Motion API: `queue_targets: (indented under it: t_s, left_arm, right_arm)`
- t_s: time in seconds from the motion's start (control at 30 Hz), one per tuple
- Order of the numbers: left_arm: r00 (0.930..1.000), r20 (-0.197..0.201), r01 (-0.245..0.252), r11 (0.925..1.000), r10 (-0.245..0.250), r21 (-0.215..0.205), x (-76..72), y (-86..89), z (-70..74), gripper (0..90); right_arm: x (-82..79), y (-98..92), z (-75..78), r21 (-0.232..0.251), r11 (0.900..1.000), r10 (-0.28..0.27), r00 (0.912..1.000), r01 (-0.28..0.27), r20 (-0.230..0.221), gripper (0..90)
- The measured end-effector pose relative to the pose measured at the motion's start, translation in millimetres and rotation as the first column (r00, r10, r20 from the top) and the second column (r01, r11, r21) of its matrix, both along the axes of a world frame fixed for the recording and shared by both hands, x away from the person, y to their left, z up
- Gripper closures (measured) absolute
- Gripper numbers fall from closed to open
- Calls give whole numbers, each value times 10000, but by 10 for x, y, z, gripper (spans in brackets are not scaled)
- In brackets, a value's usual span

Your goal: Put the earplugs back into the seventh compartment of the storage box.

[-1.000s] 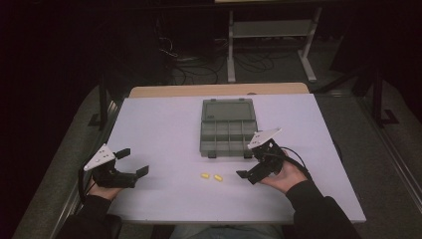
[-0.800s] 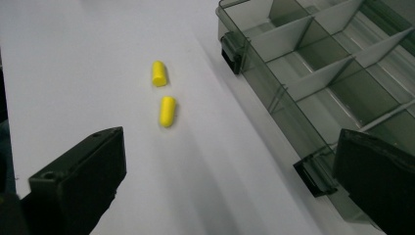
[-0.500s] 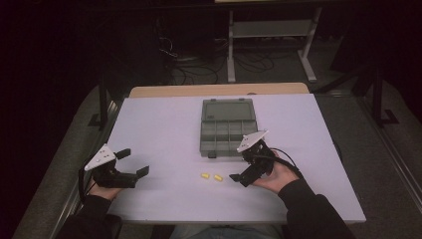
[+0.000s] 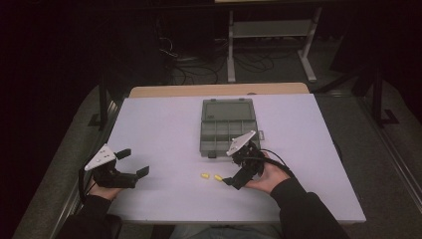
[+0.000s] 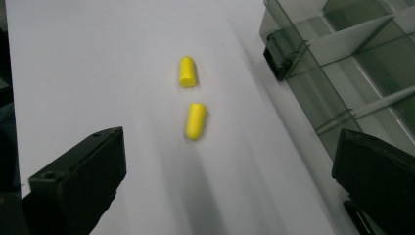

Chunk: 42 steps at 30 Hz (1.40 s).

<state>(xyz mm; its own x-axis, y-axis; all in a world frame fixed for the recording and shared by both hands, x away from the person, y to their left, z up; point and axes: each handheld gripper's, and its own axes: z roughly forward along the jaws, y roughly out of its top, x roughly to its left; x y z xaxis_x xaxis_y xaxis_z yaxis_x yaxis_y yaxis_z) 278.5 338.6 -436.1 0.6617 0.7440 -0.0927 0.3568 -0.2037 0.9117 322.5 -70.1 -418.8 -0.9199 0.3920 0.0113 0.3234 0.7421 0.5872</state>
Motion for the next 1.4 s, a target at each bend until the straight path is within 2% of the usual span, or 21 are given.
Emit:
queue_targets:
  t_s: [0.23,0.3,0.5,0.57,0.63,0.7,0.93,0.97,1.07,1.1,1.2,1.33,1.4]
  left_arm:
    - [10000,-9,22,10000,-22,5,0,-3,-1,0]
    - [10000,-12,25,10000,-25,-2,1,-3,-2,0]
    - [10000,-15,45,10000,-45,-6,1,-5,-3,0]
    - [10000,-20,63,10000,-63,5,2,-5,-3,0]
    - [10000,-32,73,10000,-73,4,3,-5,-5,0]
    - [9999,-53,91,10000,-91,0,2,-8,-5,0]
    - [9999,-57,117,9999,-117,-7,2,-9,-7,0]
    - [9999,-60,118,9999,-118,-12,2,-9,-7,0]
    - [9999,-62,133,9999,-133,0,2,-11,-7,0]
    - [9999,-60,141,9999,-141,-2,2,-12,-7,0]
    - [9999,-74,152,9999,-152,6,3,-13,-8,0]
    - [9998,-75,165,9999,-165,11,2,-14,-8,0]
    - [9998,-84,179,9998,-179,19,3,-15,-10,0]
  right_arm:
    - [3,98,-55,-184,9995,267,9996,-269,-75,0]
    - [7,143,-77,-276,9989,369,9989,-376,-276,21]
    - [45,202,-120,-397,9980,475,9976,-495,-495,58]
    - [59,230,-139,-471,9970,578,9962,-609,-645,122]
    - [60,239,-145,-473,9967,622,9956,-656,-702,141]
    - [60,276,-161,-520,9960,684,9950,-723,-731,213]
    - [57,375,-189,-555,9941,886,9926,-934,-834,303]
    - [59,401,-201,-632,9933,911,9921,-967,-865,351]
    - [57,419,-213,-735,9925,915,9920,-980,-871,403]
    - [51,434,-221,-889,9912,912,9927,-982,-792,459]
    - [41,445,-225,-1023,9908,815,9941,-886,-717,496]
    - [44,449,-236,-1173,9899,719,9951,-796,-683,594]
    - [51,443,-234,-1158,9903,694,9951,-772,-705,683]
